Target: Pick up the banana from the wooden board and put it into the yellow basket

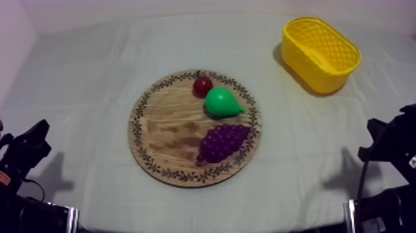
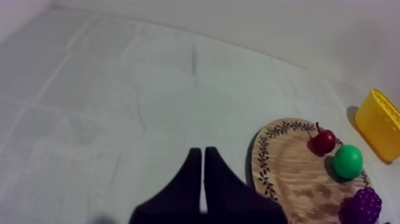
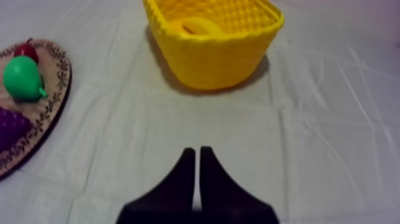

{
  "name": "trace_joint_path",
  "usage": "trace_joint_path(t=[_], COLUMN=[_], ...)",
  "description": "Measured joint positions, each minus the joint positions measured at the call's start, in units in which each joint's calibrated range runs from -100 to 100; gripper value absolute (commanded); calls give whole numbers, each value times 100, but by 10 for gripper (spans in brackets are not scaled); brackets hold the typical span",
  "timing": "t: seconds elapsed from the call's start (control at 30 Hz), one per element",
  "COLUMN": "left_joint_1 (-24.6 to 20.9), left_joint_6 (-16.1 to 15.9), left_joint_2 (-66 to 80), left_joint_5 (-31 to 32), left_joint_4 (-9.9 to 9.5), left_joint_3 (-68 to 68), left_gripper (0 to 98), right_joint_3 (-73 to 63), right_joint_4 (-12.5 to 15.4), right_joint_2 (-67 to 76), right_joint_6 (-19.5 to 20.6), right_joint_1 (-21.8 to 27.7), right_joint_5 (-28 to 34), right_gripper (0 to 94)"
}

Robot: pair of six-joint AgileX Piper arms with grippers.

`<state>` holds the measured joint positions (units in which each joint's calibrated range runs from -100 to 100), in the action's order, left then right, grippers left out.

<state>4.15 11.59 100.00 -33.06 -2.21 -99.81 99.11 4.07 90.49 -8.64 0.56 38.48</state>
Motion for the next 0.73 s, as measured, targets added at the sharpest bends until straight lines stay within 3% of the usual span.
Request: trace_joint_path(t=[0.2,0.33,0.47,0.6,0.73], left_joint_1=[0,0,0,0,0], left_joint_6=[0,0,0,0,0], left_joint_2=[0,0,0,0,0], left_joint_5=[0,0,0,0,0], left_joint_4=[0,0,0,0,0], left_joint_3=[0,0,0,0,0], left_gripper=[1,1,1,1,1], right_joint_3=[26,40,48,52,52], right_joint_4=[-180,-255,-262,-272,-274], right_joint_2=[377,494,514,514,514], right_joint_6=[447,536,369,-122,-334], right_joint_1=[68,171,210,222,231], right_joint_5=[40,-86,-103,-111,-111], right_gripper=[5,5,5,5,5])
